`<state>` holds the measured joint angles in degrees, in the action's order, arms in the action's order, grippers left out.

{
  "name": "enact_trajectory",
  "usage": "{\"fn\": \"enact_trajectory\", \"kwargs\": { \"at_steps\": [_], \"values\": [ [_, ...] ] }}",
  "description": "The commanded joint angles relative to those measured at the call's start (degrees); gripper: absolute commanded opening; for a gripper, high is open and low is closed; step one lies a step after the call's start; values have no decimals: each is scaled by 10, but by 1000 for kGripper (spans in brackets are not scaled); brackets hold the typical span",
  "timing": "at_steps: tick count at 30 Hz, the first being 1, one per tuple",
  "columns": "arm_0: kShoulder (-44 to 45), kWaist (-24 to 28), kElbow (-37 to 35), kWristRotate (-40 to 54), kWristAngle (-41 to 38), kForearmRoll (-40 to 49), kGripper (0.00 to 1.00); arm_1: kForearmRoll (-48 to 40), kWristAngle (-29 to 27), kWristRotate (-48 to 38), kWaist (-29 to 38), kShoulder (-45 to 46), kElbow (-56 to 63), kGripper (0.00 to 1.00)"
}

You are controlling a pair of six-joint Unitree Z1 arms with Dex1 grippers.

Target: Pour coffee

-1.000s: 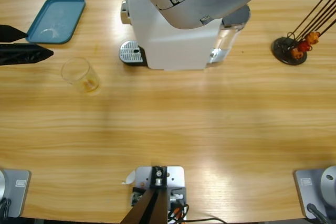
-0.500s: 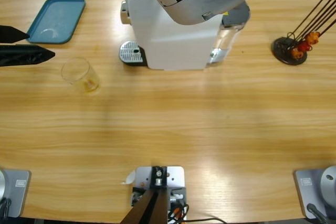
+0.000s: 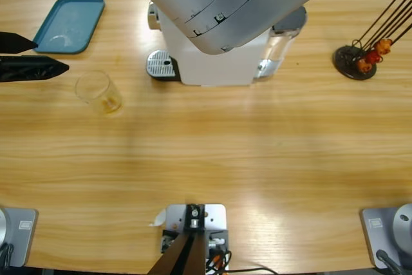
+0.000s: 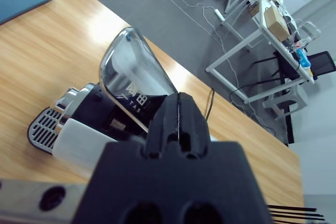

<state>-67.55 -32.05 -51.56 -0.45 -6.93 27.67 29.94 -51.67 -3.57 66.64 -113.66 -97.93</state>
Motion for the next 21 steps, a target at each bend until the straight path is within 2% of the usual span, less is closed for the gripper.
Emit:
{"fn": "enact_trajectory", "kwargs": {
  "at_steps": [1, 21],
  "values": [
    [-18, -8, 16, 4, -10, -2, 991, -6, 35, -18, 13, -78, 46, 0],
    [-32, -12, 15, 4, -10, 2, 991, -62, 51, -42, 15, -99, 100, 0]
  ]
}}
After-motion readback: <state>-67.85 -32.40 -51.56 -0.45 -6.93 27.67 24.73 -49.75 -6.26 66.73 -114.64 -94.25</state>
